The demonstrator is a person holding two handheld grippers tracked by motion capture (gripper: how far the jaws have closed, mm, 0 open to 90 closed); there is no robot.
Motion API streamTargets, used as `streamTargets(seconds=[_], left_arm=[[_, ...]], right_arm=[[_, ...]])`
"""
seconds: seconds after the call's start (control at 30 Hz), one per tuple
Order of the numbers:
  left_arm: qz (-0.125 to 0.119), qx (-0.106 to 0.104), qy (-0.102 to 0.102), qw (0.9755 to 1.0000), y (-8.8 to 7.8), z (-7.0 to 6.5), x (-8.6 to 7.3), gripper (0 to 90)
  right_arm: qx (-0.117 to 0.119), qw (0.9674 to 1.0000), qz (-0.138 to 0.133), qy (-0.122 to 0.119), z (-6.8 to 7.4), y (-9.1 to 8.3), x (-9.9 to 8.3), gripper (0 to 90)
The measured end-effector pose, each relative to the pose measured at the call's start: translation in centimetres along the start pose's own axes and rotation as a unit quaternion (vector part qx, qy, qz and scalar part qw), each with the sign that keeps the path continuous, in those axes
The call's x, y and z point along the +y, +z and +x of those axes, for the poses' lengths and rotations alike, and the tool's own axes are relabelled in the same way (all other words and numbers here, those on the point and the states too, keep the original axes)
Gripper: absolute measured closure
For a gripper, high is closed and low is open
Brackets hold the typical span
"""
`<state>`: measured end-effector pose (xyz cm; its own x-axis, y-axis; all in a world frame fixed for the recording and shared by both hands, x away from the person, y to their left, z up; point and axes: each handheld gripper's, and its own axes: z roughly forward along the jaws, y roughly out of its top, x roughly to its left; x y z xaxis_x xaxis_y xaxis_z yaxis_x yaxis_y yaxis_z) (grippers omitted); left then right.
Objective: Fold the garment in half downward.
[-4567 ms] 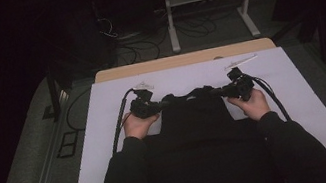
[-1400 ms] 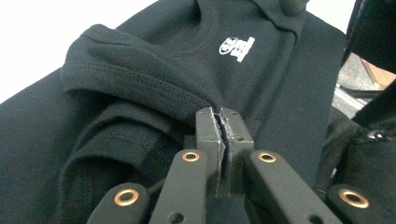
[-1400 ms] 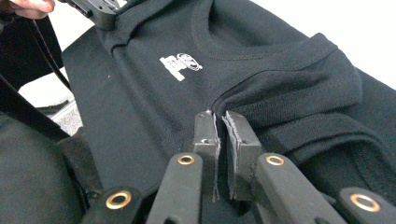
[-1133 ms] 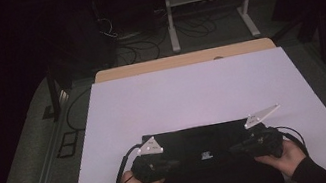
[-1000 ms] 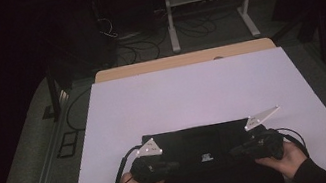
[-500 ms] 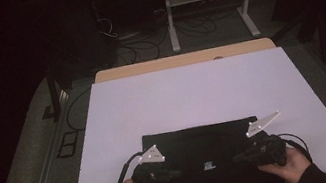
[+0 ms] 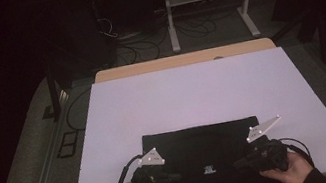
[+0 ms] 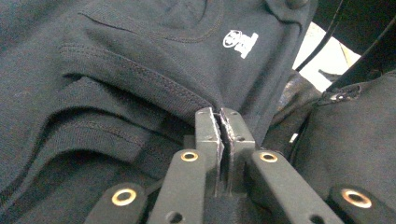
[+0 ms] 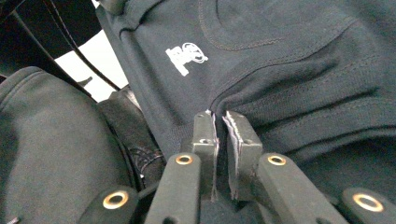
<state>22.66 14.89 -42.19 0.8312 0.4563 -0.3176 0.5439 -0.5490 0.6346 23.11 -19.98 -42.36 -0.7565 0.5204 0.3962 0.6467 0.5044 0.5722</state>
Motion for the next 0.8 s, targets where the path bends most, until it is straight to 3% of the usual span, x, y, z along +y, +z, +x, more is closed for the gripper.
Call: streamTargets(seconds=[0.3, 0.43, 0.5, 0.8], left_arm=[[-0.014, -0.006, 0.002, 0.9999, -0.2, 0.1, -0.1, 78.5], [-0.014, 0.004, 0.006, 0.9999, -0.4, 0.1, -0.2, 70.3], [-0.024, 0.006, -0.002, 0.9997, -0.5, 0.0, -0.2, 66.2], [-0.039, -0.009, -0.012, 0.9991, -0.9, 0.6, 0.0, 49.5]], right_arm=[[-0.013, 0.9999, -0.01, -0.001, 0.2, -0.4, -0.1, 71.9], [-0.021, 0.9996, -0.02, 0.0, 0.3, -0.7, -0.1, 66.3], [-0.025, 0.9993, -0.026, 0.002, 0.3, -1.0, -0.1, 63.3], [-0.031, 0.9985, -0.044, -0.008, 0.0, -1.7, -0.1, 44.2]])
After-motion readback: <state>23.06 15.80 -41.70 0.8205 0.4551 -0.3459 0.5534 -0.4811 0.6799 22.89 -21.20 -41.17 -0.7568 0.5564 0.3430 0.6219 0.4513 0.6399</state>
